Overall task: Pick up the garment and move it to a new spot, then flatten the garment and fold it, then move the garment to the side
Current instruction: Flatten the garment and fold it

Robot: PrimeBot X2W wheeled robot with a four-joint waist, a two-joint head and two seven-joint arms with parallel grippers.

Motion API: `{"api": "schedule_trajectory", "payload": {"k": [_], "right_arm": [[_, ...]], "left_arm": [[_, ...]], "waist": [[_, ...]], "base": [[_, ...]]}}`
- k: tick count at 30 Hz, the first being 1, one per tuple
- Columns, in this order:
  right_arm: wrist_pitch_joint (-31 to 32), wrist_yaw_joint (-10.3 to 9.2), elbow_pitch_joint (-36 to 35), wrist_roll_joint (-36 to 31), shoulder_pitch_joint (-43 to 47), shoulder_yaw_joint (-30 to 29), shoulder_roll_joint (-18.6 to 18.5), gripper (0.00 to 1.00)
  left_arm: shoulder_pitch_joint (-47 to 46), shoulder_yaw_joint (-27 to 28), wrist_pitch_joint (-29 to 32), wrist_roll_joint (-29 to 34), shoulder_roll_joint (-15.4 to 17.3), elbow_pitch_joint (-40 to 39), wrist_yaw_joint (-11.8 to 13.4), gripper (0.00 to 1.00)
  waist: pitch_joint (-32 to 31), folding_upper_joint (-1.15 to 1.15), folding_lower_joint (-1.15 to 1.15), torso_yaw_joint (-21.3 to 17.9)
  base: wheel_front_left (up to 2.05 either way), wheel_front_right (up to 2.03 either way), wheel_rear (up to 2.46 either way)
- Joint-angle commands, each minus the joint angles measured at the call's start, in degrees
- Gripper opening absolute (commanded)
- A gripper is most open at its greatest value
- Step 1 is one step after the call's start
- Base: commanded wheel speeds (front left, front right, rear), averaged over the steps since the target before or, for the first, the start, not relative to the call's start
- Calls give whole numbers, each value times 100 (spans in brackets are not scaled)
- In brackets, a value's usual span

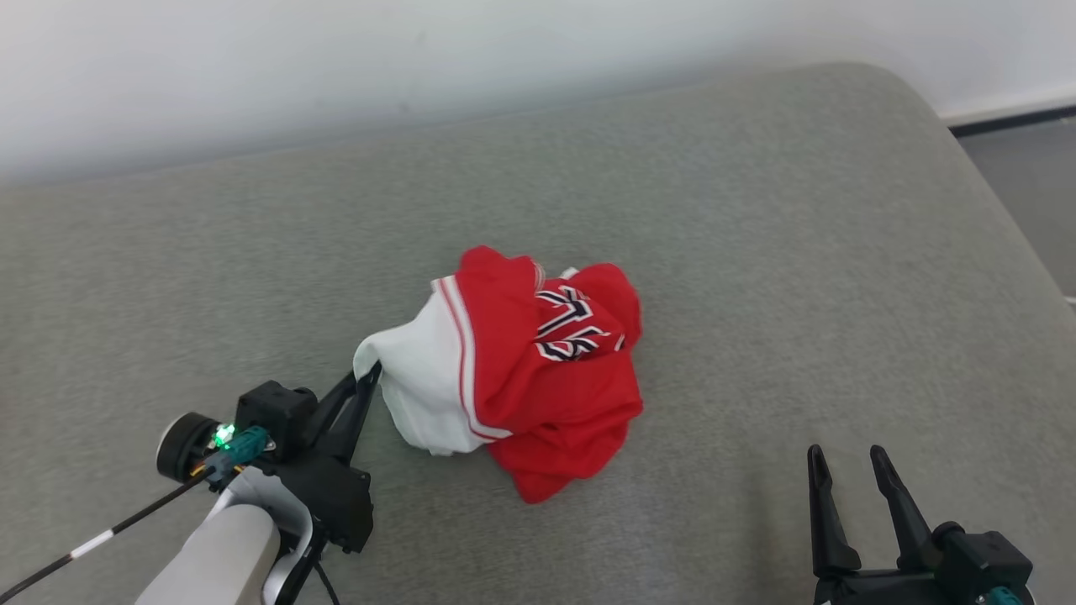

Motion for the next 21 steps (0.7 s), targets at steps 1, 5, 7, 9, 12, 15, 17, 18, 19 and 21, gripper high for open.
{"api": "schedule_trajectory", "payload": {"k": [1,5,7,9,12,15,17,18,19,21], "right_arm": [[-29,5,15,-46,56,-5,2,100],[-29,5,41,-95,108,24,3,100],[-28,5,38,-109,152,24,3,100],[-28,5,52,-123,170,6,0,100],[-28,5,66,-126,229,22,3,100],[-29,5,87,-124,237,25,1,100],[-28,5,96,-131,226,51,2,100],[-29,5,103,-139,217,72,2,100],[-29,5,105,-139,210,81,2,100],[-29,5,107,-141,191,86,1,100]], "left_arm": [[133,65,-58,-33,57,-152,71,0],[355,224,-94,-72,161,-525,224,0],[547,301,-95,-91,233,-805,326,0],[789,363,-97,-125,326,-1081,443,0],[1227,477,-87,-198,490,-1457,672,0],[1695,582,-76,-352,598,-1789,875,0],[2012,660,-77,-478,639,-1963,1013,0],[2177,702,-80,-529,649,-2046,1090,0],[2352,772,-84,-588,632,-2125,1175,0],[2697,885,-94,-712,587,-2289,1344,0]], "waist": [[-307,-1,0,444],[-461,-1,0,747],[-550,-1,0,953],[-620,-1,0,1138],[-682,-1,0,1365],[-704,-1,0,1524],[-702,-1,0,1579],[-700,-1,0,1588],[-698,-1,0,1592],[-689,-1,0,1590]], "base": [[0,0,0],[0,0,0],[0,0,0],[0,0,0],[0,0,0],[0,0,0],[0,0,0],[0,0,0],[0,0,0],[0,0,0]]}}
